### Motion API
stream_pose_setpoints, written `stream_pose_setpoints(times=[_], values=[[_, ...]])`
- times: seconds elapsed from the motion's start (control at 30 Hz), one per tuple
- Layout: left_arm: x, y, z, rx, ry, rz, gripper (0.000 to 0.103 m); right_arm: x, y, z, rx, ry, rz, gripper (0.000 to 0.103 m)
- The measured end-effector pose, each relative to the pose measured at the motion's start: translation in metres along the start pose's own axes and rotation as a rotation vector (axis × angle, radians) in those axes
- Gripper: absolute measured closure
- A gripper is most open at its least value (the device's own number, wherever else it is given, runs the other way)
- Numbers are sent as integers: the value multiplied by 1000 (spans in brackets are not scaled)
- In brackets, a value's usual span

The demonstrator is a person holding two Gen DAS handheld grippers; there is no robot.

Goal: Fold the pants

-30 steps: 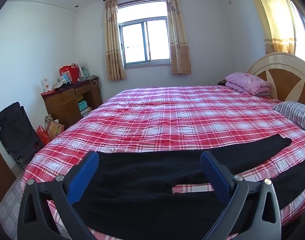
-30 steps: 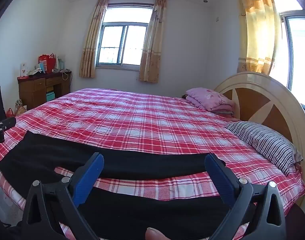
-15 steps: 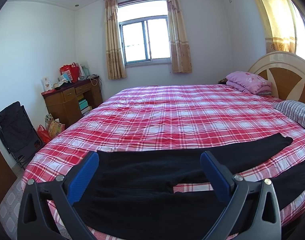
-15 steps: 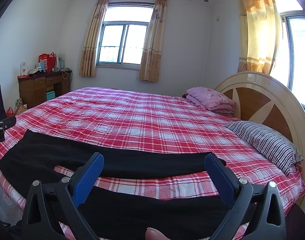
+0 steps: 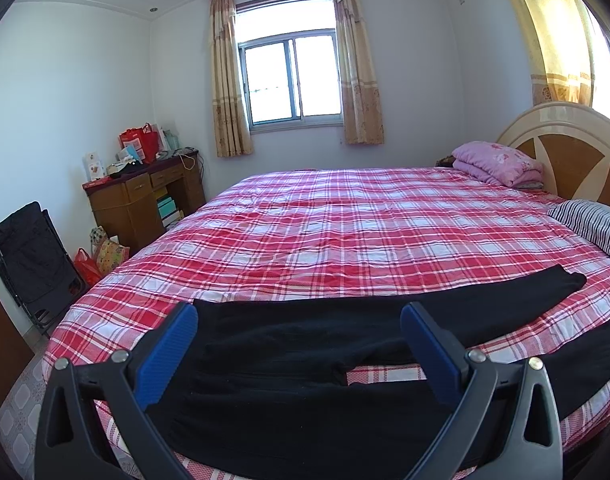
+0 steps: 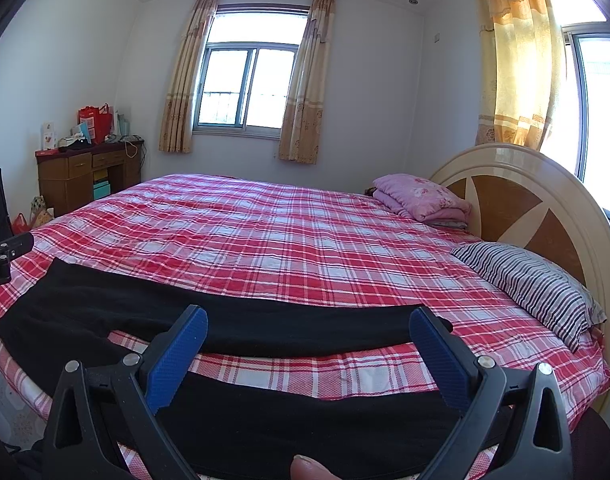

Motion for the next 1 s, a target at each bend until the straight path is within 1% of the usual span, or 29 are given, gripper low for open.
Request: stream_pose_setpoints(times=[1.0], values=[[3,-7,4,10,6,3,0,1,1,0,2,1,-3,1]])
Point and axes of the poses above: each gripper's, at about its wrist camera, not at the fingertips, and z roughly the way its jaws point, x to its left, y to its top, the point moved 3 cm from there along z, roughly the way its jaws point, and after that the axes turned 15 degrees about -z, right-handed, at the moved point
